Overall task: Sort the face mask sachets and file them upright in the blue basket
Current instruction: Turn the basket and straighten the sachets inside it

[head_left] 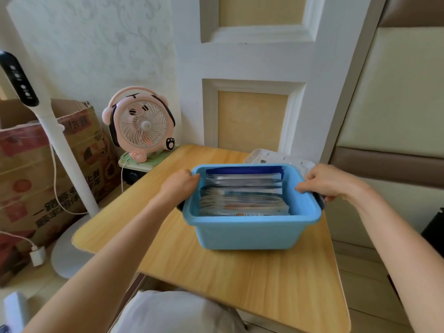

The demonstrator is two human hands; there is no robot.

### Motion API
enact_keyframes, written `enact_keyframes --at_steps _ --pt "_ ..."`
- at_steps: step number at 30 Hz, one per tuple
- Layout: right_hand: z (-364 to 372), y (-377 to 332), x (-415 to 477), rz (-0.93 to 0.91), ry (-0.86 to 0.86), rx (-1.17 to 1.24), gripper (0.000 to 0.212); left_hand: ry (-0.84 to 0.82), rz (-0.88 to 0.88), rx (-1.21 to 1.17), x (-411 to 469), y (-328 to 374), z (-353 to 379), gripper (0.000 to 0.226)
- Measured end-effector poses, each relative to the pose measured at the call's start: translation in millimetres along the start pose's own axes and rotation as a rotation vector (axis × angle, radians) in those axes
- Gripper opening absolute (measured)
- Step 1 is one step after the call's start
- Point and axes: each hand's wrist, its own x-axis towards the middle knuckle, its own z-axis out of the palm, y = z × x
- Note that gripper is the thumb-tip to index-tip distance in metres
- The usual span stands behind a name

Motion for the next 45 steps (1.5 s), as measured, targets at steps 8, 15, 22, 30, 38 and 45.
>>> enact_keyframes --at_steps 8,15,22,30,38,45 --pt "19 0 8 0.070 -0.103 0.028 0.021 -0.063 -0.009 0.097 6 -4 9 0.034" --pt "5 2 10 0.038 -0.012 0.070 0.029 0.009 0.001 0.092 8 5 -2 0.028" --pt "15 0 18 0.097 -0.139 -0.001 0.028 -0.051 -0.030 0.197 11 2 2 0.035" --pt "27 -8 20 -0.068 0.501 -0.242 0.026 -0.052 -0.074 0.063 4 4 8 0.063" --pt "54 -29 21 -0.423 0.315 0.127 0.014 -0.058 -0.093 -0.032 -5 8 3 0.059" --pt "53 -32 23 -0.329 0.328 0.117 0.012 -0.090 0.646 0.411 -28 46 36 0.060"
